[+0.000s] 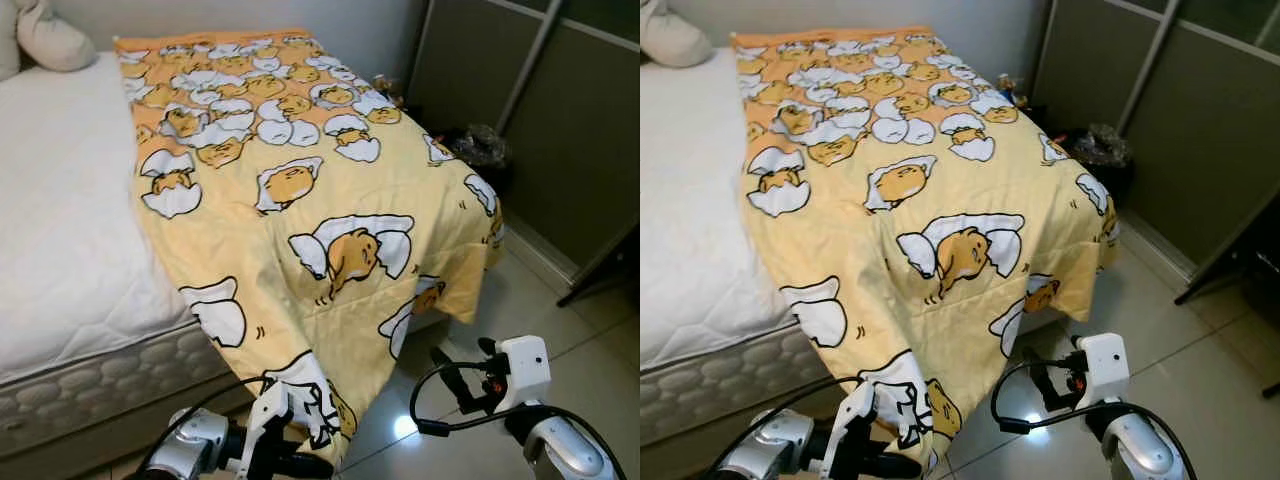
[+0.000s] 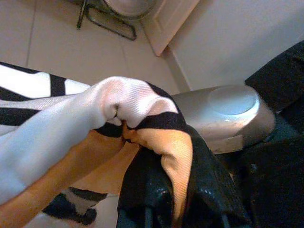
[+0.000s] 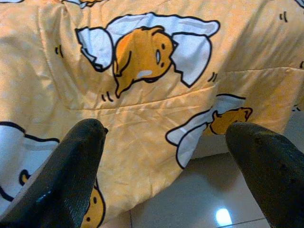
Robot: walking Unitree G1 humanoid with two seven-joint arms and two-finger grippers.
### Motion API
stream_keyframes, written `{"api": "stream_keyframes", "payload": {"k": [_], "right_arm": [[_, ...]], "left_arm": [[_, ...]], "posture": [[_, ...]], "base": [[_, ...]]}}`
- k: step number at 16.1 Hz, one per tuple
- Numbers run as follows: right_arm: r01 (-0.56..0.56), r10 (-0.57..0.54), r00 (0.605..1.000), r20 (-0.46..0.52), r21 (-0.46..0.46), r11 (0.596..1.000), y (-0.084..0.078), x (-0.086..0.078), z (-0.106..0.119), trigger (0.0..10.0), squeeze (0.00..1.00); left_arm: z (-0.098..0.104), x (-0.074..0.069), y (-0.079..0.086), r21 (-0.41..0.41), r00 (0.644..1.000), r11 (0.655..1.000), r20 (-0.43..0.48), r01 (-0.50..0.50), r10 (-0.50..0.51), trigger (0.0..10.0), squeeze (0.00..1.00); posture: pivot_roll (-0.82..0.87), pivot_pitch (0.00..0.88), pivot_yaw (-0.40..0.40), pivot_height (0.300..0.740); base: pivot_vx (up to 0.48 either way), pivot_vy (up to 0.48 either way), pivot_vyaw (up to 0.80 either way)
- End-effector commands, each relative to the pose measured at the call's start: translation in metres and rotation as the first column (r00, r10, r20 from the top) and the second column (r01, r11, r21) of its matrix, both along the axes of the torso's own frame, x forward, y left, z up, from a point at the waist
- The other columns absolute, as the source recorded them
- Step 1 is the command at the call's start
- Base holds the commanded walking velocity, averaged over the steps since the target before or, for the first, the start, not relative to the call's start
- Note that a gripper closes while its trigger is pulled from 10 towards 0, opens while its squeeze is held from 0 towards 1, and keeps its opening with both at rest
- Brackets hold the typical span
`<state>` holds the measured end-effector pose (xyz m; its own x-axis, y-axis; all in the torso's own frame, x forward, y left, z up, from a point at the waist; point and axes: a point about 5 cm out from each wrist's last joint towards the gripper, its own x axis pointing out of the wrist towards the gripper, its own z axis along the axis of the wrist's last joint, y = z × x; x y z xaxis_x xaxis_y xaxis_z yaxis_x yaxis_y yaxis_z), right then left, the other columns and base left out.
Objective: Clean up the room
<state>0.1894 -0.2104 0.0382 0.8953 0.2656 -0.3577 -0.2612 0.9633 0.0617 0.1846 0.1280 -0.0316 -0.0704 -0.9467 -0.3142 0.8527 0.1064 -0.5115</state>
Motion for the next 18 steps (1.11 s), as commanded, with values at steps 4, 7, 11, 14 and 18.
{"api": "stream_keyframes", "payload": {"k": [4,7,11,14,18], "right_arm": [[0.005,-0.005,1.0,0.006,-0.007,1.0,0.0,-0.001,0.003,10.0,0.0],[0.001,-0.001,1.0,0.002,-0.009,1.0,0.0,-0.002,0.003,10.0,0.0],[0.0,0.0,1.0,-0.003,-0.016,1.0,-0.002,-0.003,0.003,10.0,0.0],[-0.001,0.0,1.0,-0.009,-0.021,1.0,-0.004,-0.004,0.0,10.0,0.0],[-0.002,0.002,1.0,-0.012,-0.027,1.0,-0.005,-0.003,-0.002,10.0,0.0]], "left_arm": [[-0.001,0.007,-0.006,0.091,0.997,0.994,0.042,0.058,-0.062,0.0,0.0],[-0.019,-0.013,-0.006,0.25,0.982,0.953,0.027,0.172,-0.185,0.0,0.0],[-0.041,-0.037,-0.014,0.414,0.975,0.891,0.032,0.186,-0.219,0.0,0.0],[-0.051,-0.044,-0.039,0.52,0.959,0.839,0.119,0.161,-0.258,0.0,0.0],[-0.051,-0.05,-0.074,0.504,0.959,0.857,0.171,0.111,-0.225,0.0,0.0]], "posture": [[-0.21,0.0,-0.033,0.74],[-0.21,0.0,-0.034,0.74],[-0.21,0.0,-0.039,0.74],[-0.21,0.0,-0.042,0.74],[-0.21,0.0,-0.046,0.74]], "base": [[0.0,0.0,0.0],[0.0,0.0,0.0],[0.0,0.0,0.0],[0.0,0.0,0.0],[0.0,0.0,0.0]]}}
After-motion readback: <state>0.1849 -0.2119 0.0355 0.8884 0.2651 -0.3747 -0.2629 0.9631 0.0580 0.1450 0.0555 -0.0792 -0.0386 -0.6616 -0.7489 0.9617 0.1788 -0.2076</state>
